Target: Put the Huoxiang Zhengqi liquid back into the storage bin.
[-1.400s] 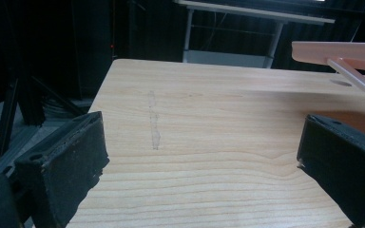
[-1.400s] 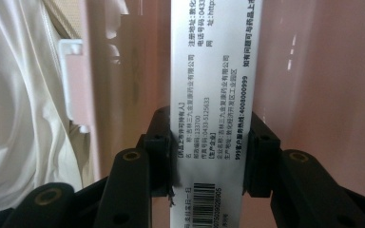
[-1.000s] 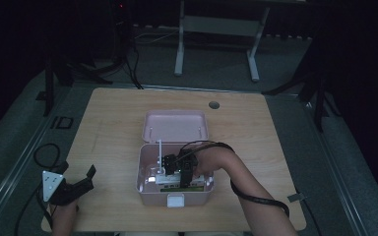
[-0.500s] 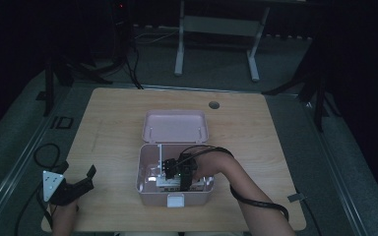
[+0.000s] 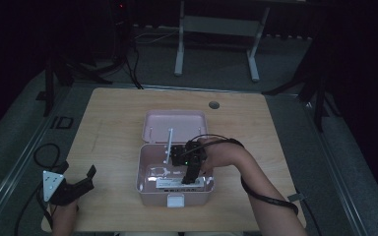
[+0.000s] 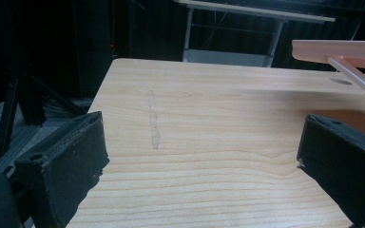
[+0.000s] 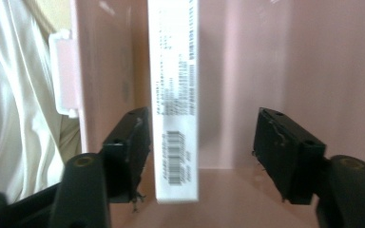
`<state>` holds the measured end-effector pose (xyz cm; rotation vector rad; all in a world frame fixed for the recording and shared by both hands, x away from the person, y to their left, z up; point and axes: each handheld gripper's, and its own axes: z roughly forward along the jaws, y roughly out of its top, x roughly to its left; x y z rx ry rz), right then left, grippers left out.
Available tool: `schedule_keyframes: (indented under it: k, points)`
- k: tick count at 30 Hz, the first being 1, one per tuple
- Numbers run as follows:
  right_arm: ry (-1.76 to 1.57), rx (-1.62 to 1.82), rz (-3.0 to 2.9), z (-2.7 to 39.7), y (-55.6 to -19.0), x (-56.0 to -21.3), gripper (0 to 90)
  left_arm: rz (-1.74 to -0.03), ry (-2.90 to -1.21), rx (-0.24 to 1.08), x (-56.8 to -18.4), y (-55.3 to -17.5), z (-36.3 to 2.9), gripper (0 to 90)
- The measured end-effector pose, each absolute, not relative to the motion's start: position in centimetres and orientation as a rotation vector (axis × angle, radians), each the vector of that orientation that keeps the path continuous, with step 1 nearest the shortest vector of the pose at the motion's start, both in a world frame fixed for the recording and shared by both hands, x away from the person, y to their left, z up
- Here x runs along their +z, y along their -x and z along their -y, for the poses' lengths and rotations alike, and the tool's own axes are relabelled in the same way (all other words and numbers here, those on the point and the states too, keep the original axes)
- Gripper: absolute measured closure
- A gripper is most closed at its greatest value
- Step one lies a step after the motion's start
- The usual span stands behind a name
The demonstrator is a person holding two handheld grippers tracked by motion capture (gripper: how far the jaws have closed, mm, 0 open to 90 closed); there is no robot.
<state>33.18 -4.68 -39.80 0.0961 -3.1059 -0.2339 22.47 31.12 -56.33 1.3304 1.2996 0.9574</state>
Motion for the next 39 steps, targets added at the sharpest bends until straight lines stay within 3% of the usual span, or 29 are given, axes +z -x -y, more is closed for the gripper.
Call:
schedule_keyframes:
  k: [10,19,27,39]
  points:
    - [0.055,-0.512,3.139,9.3,-34.5,-36.7,14.3,-1.299,-1.332,0.959,-56.3,-22.5,-31.1,2.9]
    - [0.231,-0.642,3.213,14.2,-36.0,-37.1,13.4,-1.299,-1.337,0.962,-56.3,-22.5,-31.1,2.9]
    - [0.374,-0.666,3.254,17.6,-36.9,-40.0,13.4,-1.301,-1.339,0.963,-56.3,-22.5,-31.1,2.9]
    - [0.729,-0.906,3.286,20.6,-38.2,-47.2,13.4,-1.299,-1.334,0.959,-56.3,-22.5,-31.1,2.9]
